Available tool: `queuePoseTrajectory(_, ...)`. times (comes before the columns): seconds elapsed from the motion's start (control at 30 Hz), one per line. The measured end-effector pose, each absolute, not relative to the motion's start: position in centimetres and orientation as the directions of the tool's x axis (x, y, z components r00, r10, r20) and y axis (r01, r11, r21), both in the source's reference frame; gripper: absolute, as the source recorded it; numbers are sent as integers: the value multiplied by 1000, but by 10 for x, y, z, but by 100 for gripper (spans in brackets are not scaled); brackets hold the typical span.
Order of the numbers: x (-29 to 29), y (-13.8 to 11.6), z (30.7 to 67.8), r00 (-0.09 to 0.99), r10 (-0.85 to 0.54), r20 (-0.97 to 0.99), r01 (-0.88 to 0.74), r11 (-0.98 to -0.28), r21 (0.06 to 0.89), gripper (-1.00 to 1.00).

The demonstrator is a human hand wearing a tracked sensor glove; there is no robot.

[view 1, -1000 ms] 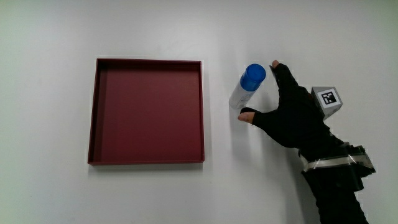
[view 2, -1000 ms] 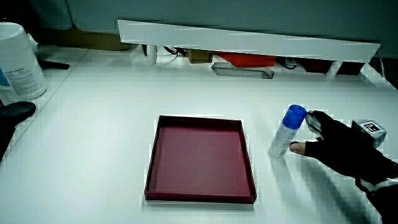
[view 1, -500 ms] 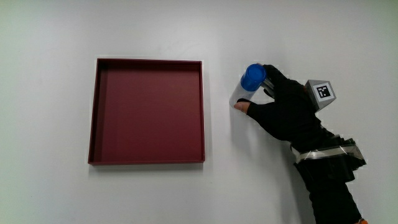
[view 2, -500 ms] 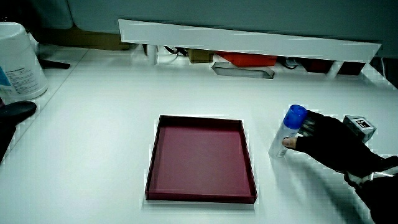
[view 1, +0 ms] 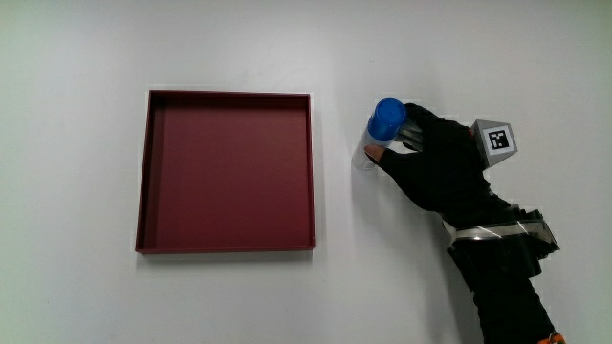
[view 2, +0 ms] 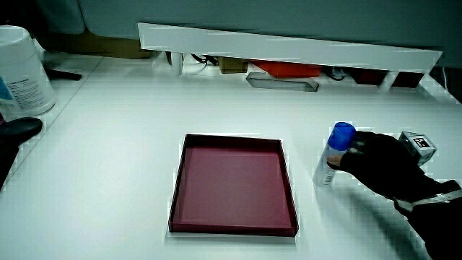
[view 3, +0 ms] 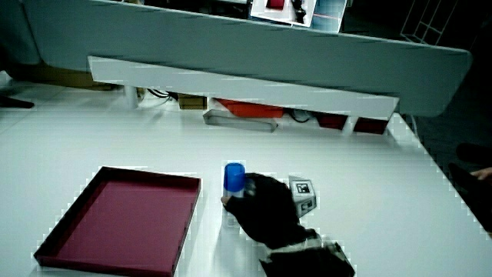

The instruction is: Pick glue from desk

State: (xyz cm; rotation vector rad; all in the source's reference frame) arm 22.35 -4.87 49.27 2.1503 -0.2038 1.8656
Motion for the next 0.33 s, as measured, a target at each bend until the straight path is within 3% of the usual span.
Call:
queuePoseTrajectory(0.27,200,-59,459,143,-14,990,-346,-938,37,100)
queuePoseTrajectory(0.33,189,-60,451,90,9,996,-362,-931,41,100)
